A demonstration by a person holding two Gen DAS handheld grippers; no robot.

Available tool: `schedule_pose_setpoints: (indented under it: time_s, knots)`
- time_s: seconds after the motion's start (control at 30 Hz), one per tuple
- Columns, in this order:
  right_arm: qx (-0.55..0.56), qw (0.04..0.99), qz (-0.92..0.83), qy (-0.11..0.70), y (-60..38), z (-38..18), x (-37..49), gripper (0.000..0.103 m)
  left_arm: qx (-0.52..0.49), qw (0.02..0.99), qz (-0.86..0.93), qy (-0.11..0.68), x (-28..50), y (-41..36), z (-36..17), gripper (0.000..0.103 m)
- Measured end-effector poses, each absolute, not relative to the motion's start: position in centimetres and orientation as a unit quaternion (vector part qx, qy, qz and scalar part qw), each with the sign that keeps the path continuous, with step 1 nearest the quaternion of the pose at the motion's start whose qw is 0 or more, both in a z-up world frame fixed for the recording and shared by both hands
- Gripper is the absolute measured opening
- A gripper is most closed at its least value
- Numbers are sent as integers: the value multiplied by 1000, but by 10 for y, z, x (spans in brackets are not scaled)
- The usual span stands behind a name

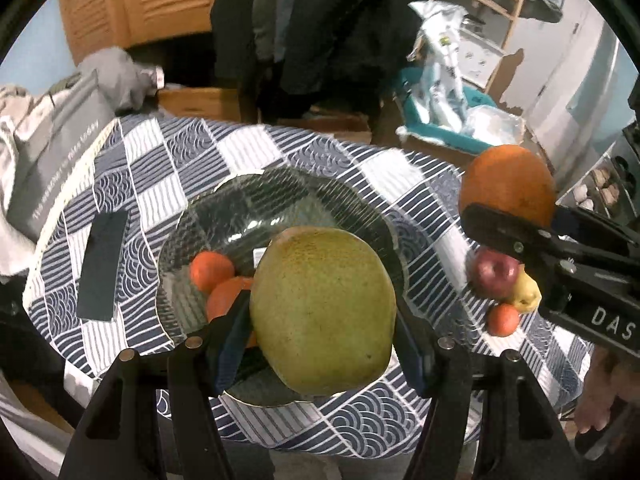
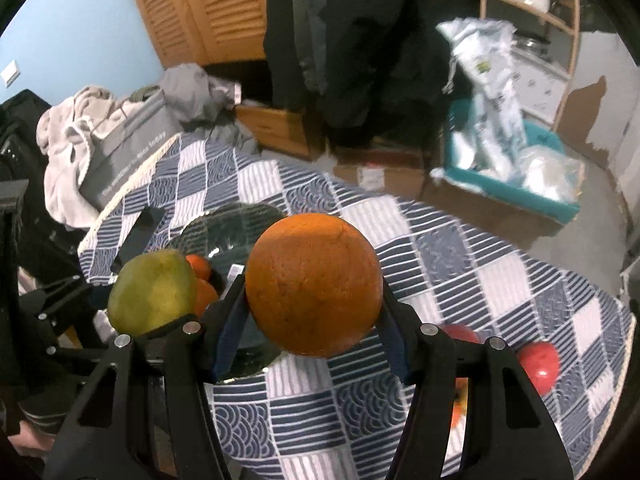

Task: Organize fruits
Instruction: 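Lift the orange and the green pear and carry them toward the glass bowl, then lower the green pear into the bowl with the left tool while the right tool releases the orange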

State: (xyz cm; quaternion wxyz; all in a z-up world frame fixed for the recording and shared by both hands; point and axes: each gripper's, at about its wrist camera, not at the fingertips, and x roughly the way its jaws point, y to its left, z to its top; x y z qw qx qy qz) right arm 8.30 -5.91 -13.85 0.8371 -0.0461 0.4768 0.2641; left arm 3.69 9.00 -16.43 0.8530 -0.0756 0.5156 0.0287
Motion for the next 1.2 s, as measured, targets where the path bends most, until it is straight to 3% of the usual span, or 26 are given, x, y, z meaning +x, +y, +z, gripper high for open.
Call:
schedule_pose_setpoints:
  time_s: [0.6, 1.2]
  knots:
    - [-75, 793, 271, 541, -20, -203, 99, 60, -94, 817, 32, 568, 39, 106, -217, 67]
    - [-75, 771, 279, 568, -13, -226, 98, 62, -110, 785, 41, 608, 36, 112, -245, 67]
